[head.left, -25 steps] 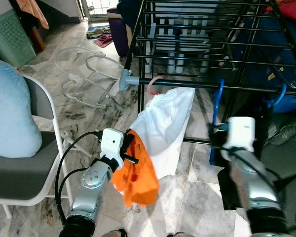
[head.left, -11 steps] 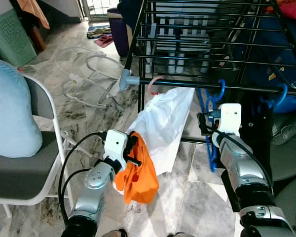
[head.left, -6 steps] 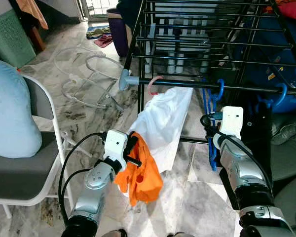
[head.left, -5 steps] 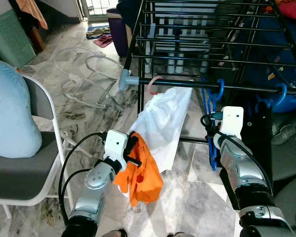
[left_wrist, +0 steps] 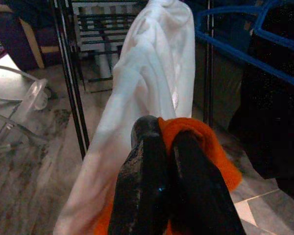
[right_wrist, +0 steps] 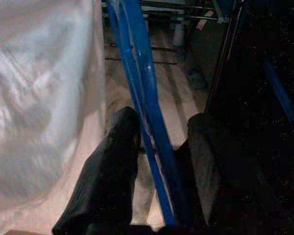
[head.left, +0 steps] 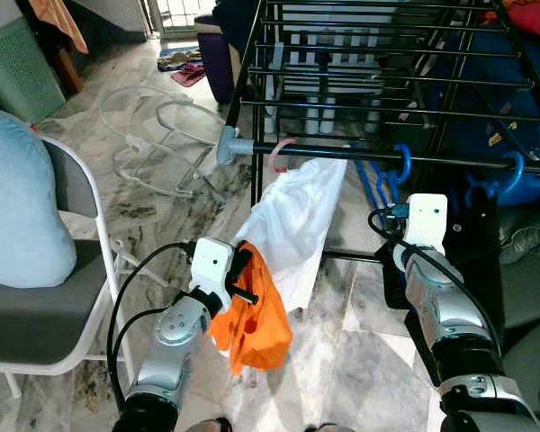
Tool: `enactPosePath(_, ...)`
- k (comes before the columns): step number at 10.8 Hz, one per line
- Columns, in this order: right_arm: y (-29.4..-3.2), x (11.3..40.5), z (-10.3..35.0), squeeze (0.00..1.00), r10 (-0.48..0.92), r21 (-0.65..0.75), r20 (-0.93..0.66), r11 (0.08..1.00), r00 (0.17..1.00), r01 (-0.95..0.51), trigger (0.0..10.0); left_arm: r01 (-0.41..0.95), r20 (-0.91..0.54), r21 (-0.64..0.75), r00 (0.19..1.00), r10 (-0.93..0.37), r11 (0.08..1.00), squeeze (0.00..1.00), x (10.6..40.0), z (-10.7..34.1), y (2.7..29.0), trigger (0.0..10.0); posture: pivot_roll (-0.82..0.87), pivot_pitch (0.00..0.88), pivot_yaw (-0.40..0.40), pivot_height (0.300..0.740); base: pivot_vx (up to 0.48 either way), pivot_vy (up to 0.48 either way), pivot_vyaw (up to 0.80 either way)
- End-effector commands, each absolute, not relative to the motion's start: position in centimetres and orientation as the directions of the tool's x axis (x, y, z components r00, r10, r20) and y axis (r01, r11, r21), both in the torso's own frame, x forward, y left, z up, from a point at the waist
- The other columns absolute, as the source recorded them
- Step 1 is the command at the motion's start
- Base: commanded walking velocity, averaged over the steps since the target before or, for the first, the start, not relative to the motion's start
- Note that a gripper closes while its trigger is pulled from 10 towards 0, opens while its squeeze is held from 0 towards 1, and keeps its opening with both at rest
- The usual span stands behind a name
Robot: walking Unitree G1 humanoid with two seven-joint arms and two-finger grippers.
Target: Hang hanger
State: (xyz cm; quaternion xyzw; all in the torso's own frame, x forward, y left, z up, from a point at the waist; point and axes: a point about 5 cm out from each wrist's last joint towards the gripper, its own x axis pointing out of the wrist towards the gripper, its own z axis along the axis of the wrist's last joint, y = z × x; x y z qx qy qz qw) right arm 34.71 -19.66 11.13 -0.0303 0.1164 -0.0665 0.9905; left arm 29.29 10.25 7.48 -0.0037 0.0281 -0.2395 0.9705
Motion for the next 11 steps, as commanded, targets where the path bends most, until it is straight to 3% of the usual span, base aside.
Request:
enactPosePath(1,-19.58,34.93,11.48,0.00,-0.136,-0.090,-0.219,0.989,0.966,0.119,0.2,0.475,-0.063,-0.011,0.878,-0.475,0.880,0.00,29.33,7.38,10.24,10.0,-0.19,0.104,0.030,0.740,0.000,0.000,0.00)
enactPosePath(8,-19.23,34.91,11.64,0.00,-0.116,-0.139,-0.190,0.986,0.975,0.091,0.0,0.473,-0.065,-0.010,0.879,-0.473,0.881,0.00,29.32,7.30,10.19,10.0,-0.19,0.100,0.031,0.740,0.000,0.000,0.00)
enactPosePath(11,-18.94,35.04,11.98,0.00,-0.091,-0.147,-0.171,0.987,0.981,0.066,0.7,0.472,-0.066,-0.008,0.880,-0.471,0.882,0.00,29.41,7.30,10.13,10.0,-0.19,0.098,0.032,0.740,0.000,0.000,0.00)
